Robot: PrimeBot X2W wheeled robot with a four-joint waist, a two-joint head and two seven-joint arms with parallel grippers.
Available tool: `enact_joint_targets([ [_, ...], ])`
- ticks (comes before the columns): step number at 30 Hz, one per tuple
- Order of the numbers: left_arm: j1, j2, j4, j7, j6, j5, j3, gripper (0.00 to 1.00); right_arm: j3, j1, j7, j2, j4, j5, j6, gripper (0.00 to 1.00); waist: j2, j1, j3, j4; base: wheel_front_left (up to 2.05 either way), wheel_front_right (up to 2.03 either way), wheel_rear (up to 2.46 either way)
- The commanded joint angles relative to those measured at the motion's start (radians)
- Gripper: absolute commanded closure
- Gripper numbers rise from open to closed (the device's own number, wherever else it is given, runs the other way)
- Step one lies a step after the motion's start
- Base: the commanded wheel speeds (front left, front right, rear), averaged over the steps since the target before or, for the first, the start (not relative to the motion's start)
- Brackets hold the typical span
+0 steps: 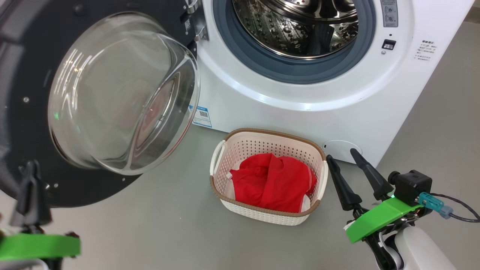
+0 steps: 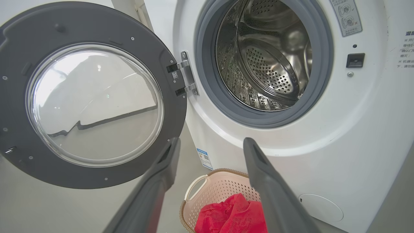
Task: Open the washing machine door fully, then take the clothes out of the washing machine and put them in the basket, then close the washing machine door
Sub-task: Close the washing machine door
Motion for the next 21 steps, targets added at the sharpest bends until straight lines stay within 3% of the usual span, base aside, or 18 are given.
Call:
enact_joint_targets([
  [1, -0.055, 0.042, -0.031, 0.003, -0.007, -0.008, 0.049, 1.0, 0.016, 0.007, -0.012, -0.001, -0.023, 0.011, 0.009, 0.0, 0.0, 0.0, 0.001, 0.001, 0.0, 0.0, 0.0],
  [14, -0.216, 0.18, -0.148, 0.129, -0.048, -0.227, 0.269, 1.0, 0.01, 0.001, -0.012, -0.003, -0.024, 0.012, 0.009, 0.0, 0.0, 0.0, 0.015, 0.001, 0.0, 0.0, 0.0],
  [19, -0.301, 0.204, -0.074, 0.211, -0.066, -0.38, 0.343, 1.0, 0.012, -0.003, -0.012, -0.006, -0.022, 0.014, 0.009, 0.0, 0.0, 0.0, 0.016, -0.004, 0.0, 0.0, 0.0],
  [21, -0.357, 0.205, 0.016, 0.297, -0.065, -0.501, 0.374, 1.0, 0.012, -0.003, -0.012, -0.006, -0.022, 0.019, 0.009, 0.0, 0.0, 0.0, 0.014, -0.009, 0.0, 0.0, 0.0],
])
